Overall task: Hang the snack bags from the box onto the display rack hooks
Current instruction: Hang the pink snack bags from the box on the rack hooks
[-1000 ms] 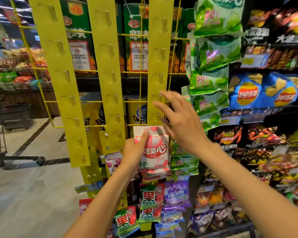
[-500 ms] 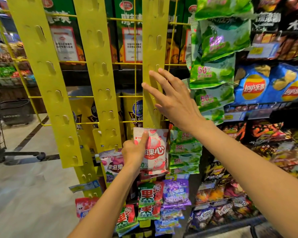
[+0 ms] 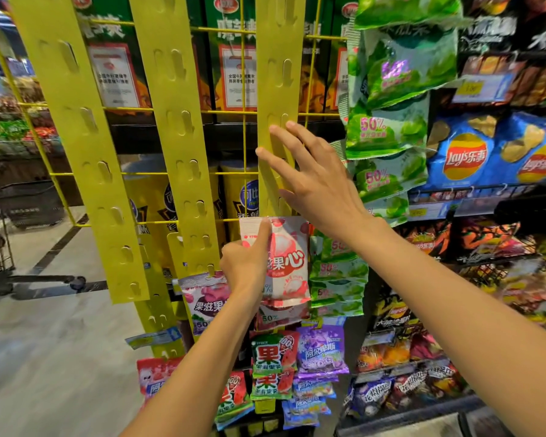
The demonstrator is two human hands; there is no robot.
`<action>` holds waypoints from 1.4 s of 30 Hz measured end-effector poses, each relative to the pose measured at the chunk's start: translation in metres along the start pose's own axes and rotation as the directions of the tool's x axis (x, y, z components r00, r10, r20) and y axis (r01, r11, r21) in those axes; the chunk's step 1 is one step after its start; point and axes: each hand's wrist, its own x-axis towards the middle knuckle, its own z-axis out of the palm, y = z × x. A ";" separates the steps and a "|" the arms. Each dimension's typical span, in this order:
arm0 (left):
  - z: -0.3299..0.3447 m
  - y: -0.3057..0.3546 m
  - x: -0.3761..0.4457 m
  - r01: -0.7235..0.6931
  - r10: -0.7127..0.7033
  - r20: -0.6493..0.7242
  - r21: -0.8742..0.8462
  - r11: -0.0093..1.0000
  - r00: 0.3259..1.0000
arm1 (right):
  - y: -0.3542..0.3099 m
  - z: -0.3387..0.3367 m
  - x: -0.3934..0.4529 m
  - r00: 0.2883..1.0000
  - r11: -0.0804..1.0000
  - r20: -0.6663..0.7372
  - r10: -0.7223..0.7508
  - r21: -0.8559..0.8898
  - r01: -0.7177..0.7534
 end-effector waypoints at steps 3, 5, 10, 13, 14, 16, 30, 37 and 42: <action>0.005 0.001 -0.002 0.006 -0.004 -0.042 0.046 0.999 0.999 | 0.000 0.000 -0.001 1.000 1.000 0.009 0.006 0.003 -0.006; 0.008 -0.004 -0.003 0.010 -0.006 -0.053 0.067 0.998 0.999 | 0.000 0.000 -0.001 1.000 1.000 0.017 0.008 0.009 -0.008; 0.008 -0.020 -0.002 0.039 -0.034 -0.050 0.084 0.996 0.998 | -0.002 0.000 -0.002 1.000 1.000 0.025 0.018 0.022 -0.018; 0.006 -0.024 -0.004 0.054 -0.051 -0.035 0.090 0.995 0.998 | -0.002 -0.001 -0.003 0.999 1.000 0.033 0.011 0.025 -0.012; 0.006 -0.023 -0.004 0.050 -0.048 -0.028 0.087 0.995 0.998 | -0.002 -0.001 -0.003 0.999 1.000 0.037 0.011 0.022 -0.011; 0.004 -0.023 -0.006 0.038 -0.037 -0.011 0.093 0.995 0.999 | -0.002 -0.001 -0.002 0.999 1.000 0.047 0.013 0.014 -0.013; -0.060 -0.039 -0.035 -0.374 0.310 0.211 0.440 0.817 0.927 | -0.022 -0.026 -0.018 0.996 0.991 0.055 0.064 0.112 -0.070; -0.094 -0.076 -0.024 -0.717 0.690 0.441 0.678 0.164 0.574 | -0.070 -0.022 -0.122 0.981 0.964 0.166 0.103 0.227 -0.140; -0.095 -0.143 -0.032 -0.784 0.593 0.627 0.621 0.012 0.505 | -0.109 -0.003 -0.216 0.911 0.934 0.393 0.129 0.261 -0.245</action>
